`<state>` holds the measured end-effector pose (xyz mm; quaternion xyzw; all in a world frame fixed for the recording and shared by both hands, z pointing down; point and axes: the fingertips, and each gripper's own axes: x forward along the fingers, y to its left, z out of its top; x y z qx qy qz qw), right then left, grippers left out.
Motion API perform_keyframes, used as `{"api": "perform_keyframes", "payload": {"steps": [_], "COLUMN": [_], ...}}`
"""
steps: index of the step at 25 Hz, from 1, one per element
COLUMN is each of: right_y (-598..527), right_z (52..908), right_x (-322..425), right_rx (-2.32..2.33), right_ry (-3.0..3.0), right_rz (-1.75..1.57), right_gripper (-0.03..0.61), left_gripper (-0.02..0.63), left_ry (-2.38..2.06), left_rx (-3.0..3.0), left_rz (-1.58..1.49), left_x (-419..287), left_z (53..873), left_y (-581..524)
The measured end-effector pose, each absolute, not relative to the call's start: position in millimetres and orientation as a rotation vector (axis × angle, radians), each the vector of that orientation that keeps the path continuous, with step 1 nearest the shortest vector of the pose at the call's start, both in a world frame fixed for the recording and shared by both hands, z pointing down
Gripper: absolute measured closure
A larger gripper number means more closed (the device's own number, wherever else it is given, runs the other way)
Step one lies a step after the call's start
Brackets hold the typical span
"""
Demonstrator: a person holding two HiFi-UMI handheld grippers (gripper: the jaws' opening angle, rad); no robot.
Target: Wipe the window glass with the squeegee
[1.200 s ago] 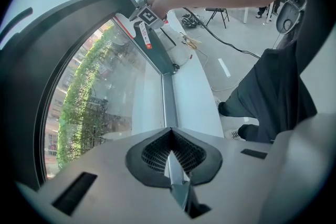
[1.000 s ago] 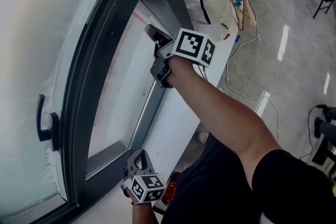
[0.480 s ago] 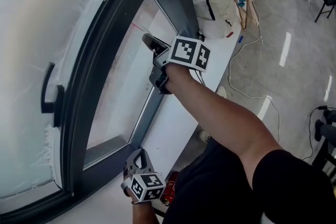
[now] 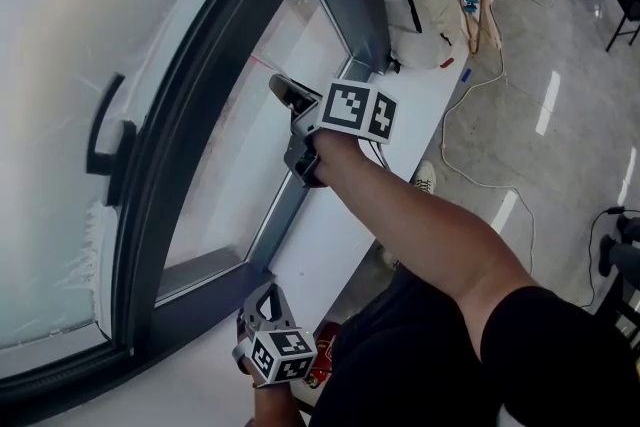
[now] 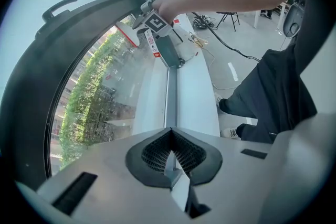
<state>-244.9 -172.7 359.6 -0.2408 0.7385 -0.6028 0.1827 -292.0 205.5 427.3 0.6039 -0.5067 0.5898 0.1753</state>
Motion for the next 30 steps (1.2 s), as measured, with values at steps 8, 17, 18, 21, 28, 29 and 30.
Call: {"api": "perform_keyframes", "payload": {"steps": [8,17,18,21,28,29,30], "right_y": [-141,-111,-108,-95,-63,-59,-55], "right_z": [362,363,363,363,368,369,370], "right_x": [-265,-276,-277,-282,-299,-301,-303], "right_rx": [-0.653,-0.641,-0.639,-0.628,-0.588,-0.581,-0.574], "right_ry": [2.103,2.129,2.132,2.145,2.188,2.193,2.197], "right_rz": [-1.722,-1.727,-1.728,-1.733,-1.758,-1.763,-1.769], "right_gripper": [0.491,0.491,0.491,0.491,0.491,0.491,0.491], "left_gripper": [0.614,0.614,0.614,0.614,0.614,0.614,0.614], "left_ry": [-1.467,-1.495,-1.498,-1.504,-1.512,-1.513,-1.513], "left_rx": [1.698,1.688,1.687,1.687,1.678,1.678,1.679], "left_rz": [1.644,1.607,1.604,1.6,1.593,1.593,1.594], "left_x": [-301,-306,-307,-308,-311,-311,-311], "left_z": [428,429,430,430,431,431,431], "left_y": [221,240,242,248,259,261,262]}}
